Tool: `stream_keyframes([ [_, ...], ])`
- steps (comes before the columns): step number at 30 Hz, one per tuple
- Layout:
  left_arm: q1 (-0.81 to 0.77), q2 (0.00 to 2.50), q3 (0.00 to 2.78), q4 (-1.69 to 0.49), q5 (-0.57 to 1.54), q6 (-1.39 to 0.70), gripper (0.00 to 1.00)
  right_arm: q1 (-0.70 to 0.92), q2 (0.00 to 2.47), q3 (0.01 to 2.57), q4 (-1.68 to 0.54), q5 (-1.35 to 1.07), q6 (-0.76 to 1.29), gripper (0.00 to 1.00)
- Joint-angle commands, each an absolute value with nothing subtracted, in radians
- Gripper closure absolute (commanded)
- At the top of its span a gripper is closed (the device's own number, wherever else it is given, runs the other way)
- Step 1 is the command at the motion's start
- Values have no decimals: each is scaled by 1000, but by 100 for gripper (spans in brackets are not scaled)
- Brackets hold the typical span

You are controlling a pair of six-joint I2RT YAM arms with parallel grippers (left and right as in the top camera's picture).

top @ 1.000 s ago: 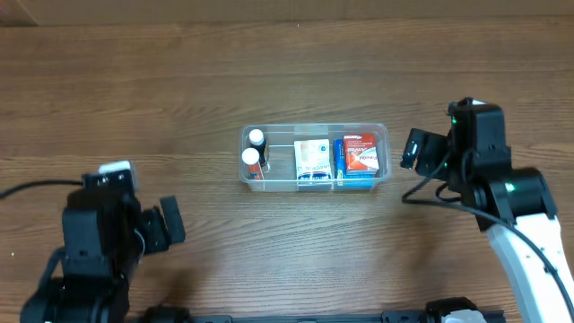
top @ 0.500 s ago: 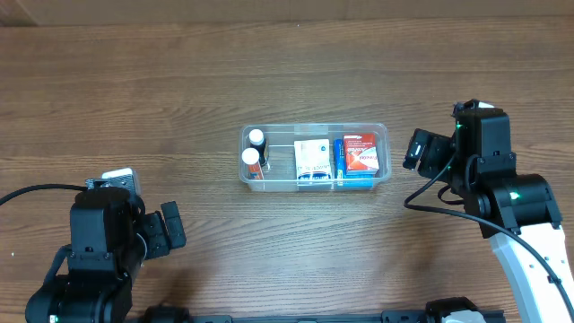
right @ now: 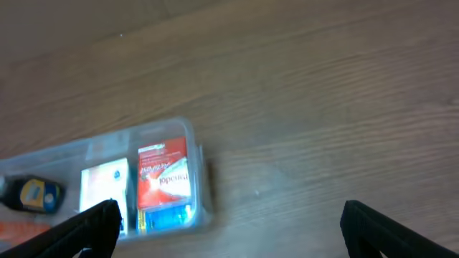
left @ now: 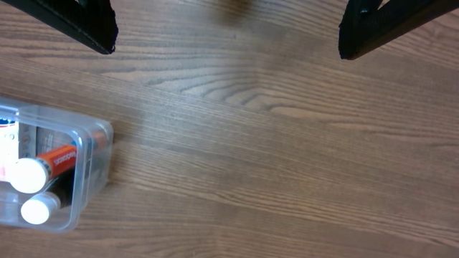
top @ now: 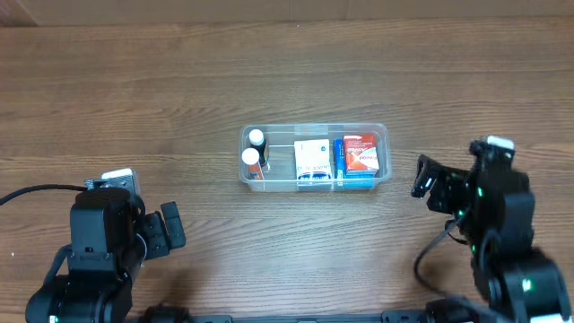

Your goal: Pack container

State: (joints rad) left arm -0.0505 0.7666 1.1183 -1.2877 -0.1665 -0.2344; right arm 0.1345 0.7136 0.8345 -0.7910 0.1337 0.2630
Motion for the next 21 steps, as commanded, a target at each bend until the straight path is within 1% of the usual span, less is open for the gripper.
stream_keyframes([
  [1, -52, 764, 1117, -1284, -183, -251, 0, 137, 482, 657, -749, 133, 259, 0],
  [6, -52, 764, 1117, -1284, -183, -251, 0, 136, 148, 477, -726, 159, 249, 0],
  [8, -52, 764, 1117, -1284, -183, -251, 0, 136, 43, 432, -710, 157, 205, 0],
  [9, -52, 764, 1117, -1284, -183, -251, 0, 135, 5, 419, -711, 157, 204, 0],
  [12, -52, 764, 1117, -1284, -183, -251, 0, 135, 3, 395, -690, 154, 205, 0],
  [16, -52, 764, 1117, -1284, -183, -251, 0, 134, 3, 308, -517, 157, 167, 0],
  [17, -52, 764, 1117, -1284, -183, -251, 0, 133, 3, 245, -403, 159, 147, 0],
  [21, -52, 764, 1117, -1284, -183, -251, 0, 104, 3, 112, -167, 160, 147, 0],
])
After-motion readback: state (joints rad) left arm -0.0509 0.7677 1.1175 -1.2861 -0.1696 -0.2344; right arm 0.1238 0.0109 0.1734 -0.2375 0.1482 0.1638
